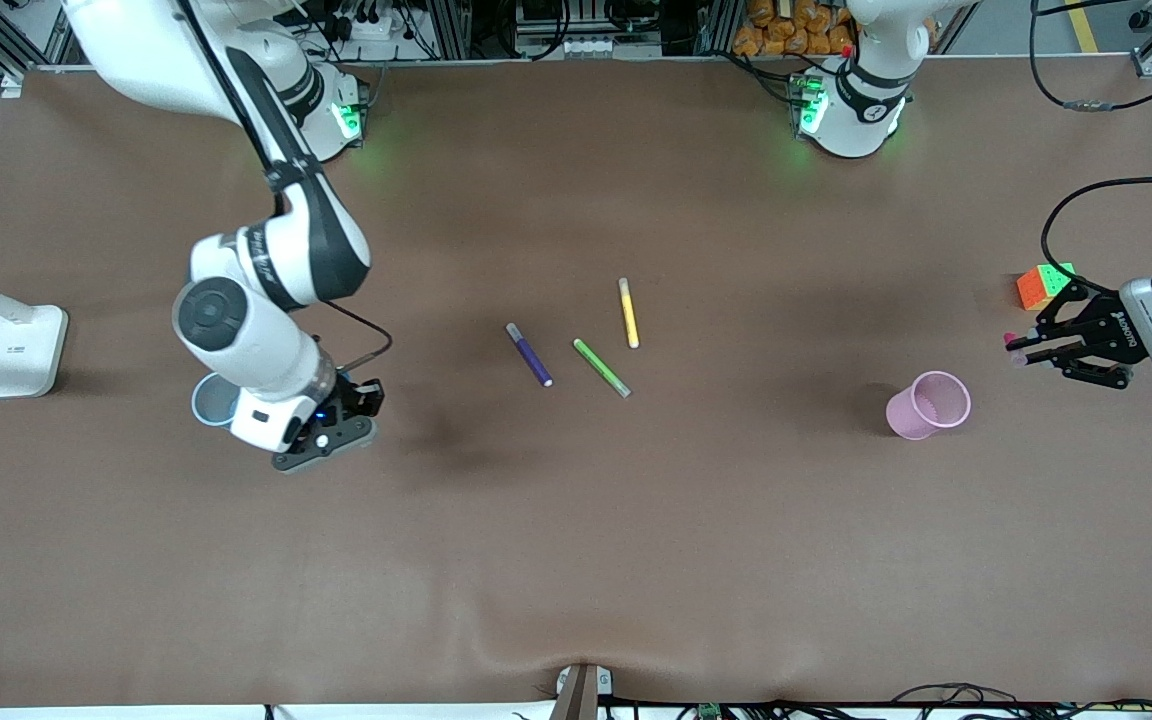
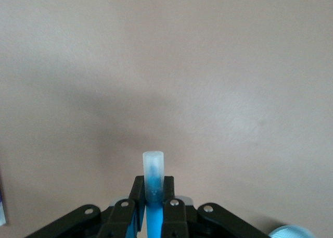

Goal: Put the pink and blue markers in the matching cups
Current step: 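Carry the pink marker to the pink cup while the right gripper carries blue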

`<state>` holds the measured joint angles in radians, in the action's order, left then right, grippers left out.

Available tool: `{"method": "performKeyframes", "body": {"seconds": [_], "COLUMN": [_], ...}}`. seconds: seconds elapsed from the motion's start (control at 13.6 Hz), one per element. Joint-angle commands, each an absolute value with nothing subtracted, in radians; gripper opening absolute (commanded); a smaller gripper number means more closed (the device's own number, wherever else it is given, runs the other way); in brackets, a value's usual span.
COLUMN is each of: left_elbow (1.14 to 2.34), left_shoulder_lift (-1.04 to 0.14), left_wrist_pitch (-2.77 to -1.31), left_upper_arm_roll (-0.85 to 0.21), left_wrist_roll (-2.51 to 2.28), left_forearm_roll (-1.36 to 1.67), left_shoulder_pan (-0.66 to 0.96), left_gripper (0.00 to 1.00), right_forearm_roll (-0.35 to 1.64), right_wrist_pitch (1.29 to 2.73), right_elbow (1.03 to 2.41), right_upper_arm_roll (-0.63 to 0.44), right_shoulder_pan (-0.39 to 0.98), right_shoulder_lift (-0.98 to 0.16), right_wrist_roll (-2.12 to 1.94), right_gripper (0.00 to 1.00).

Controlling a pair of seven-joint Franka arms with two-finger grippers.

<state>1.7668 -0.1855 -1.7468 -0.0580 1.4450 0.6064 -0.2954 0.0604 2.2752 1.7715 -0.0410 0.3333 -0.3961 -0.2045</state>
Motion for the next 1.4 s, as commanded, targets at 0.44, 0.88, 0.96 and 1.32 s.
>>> {"method": "performKeyframes", "body": {"seconds": [0.44, 0.88, 0.96, 1.32], "left_elbow": [1.804, 1.781, 1.772, 1.712], "left_shoulder_lift": [-0.270, -0.391, -0.399, -0.497], "left_wrist_pitch": [-1.724, -1.772, -1.782, -1.799], "left_upper_arm_roll": [-0.066, -0.064, -0.064, -0.066], "left_wrist_roll": [1.808, 2.037, 2.057, 2.172], "left_forearm_roll": [0.747, 0.776, 0.769, 0.764], "left_shoulder_pan": [-0.342, -0.336, -0.331, -0.327], "left_gripper": [0.00, 0.00, 0.00, 0.00], "right_forearm_roll": [0.101, 0.411, 0.440, 0.621], "right_wrist_pitch": [2.217, 2.089, 2.071, 1.981], "right_elbow": [1.778, 1.776, 1.770, 1.764], "right_upper_arm_roll": [-0.017, -0.021, -0.021, -0.023], "right_shoulder_pan": [0.178, 0.017, -0.009, -0.115], "right_shoulder_lift": [-0.270, -0.233, -0.236, -0.258], "right_wrist_roll": [-0.596, -1.073, -1.125, -1.366], "right_gripper": [0.00, 0.00, 0.00, 0.00]}}
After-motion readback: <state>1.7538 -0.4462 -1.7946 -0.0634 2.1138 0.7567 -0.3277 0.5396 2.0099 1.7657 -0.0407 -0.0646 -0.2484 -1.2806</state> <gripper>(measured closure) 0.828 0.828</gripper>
